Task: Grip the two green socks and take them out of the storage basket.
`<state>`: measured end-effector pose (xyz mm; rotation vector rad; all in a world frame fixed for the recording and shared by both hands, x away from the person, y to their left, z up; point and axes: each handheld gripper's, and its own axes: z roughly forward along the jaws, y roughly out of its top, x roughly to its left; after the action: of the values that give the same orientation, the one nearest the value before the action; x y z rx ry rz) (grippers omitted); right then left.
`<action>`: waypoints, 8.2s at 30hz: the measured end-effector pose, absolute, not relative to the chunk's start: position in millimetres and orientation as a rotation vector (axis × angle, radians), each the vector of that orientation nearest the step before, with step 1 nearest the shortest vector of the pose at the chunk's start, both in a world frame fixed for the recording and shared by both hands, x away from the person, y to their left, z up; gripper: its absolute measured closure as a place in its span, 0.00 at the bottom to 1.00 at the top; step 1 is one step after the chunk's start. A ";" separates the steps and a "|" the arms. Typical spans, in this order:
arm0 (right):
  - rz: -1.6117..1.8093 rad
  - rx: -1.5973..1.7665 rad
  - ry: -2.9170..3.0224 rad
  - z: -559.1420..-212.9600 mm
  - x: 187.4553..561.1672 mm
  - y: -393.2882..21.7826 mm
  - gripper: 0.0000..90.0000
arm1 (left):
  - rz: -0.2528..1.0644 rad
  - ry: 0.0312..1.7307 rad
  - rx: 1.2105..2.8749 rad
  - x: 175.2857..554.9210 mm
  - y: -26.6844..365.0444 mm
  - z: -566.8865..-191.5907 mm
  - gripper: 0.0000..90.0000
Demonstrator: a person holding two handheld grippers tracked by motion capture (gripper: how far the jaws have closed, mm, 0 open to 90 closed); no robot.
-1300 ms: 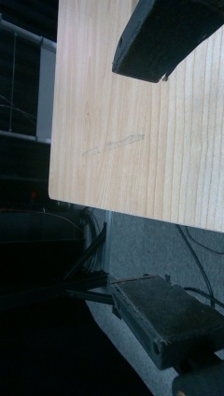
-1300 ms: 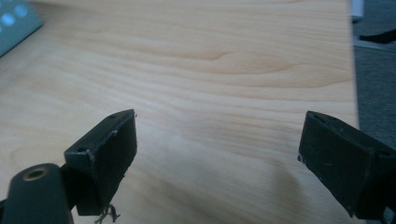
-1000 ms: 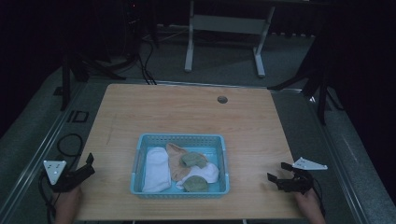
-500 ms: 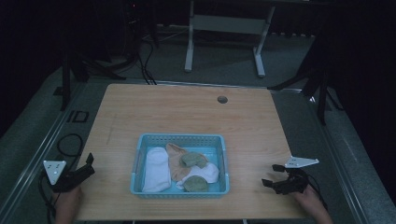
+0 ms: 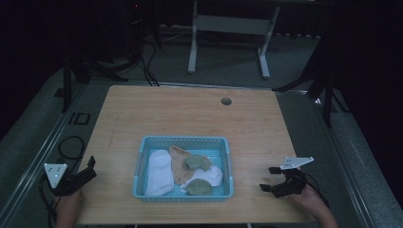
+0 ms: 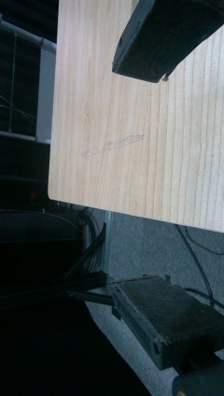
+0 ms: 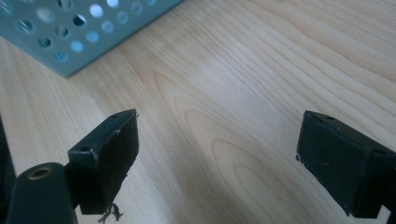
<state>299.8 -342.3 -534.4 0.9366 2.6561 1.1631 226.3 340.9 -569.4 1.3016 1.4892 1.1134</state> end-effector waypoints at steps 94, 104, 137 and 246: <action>0.978 0.183 3.018 -490.2 315.9 -138.3 0.47 | 1.095 1.480 1.312 227.1 341.8 -569.4 0.01; 0.885 0.153 3.042 -499.0 315.3 -122.2 0.63 | 1.094 1.479 1.317 227.2 341.5 -569.3 0.01; 0.837 0.044 2.994 -478.4 307.6 -122.8 0.90 | 1.103 1.478 1.320 227.1 341.0 -569.3 0.01; 1.052 0.902 2.664 -515.8 303.1 -331.2 0.90 | 1.120 1.477 1.315 226.7 339.6 -569.5 0.01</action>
<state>303.1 -331.2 -515.8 0.9018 2.6645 1.0521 226.7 339.6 -569.5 1.3150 1.4772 1.1203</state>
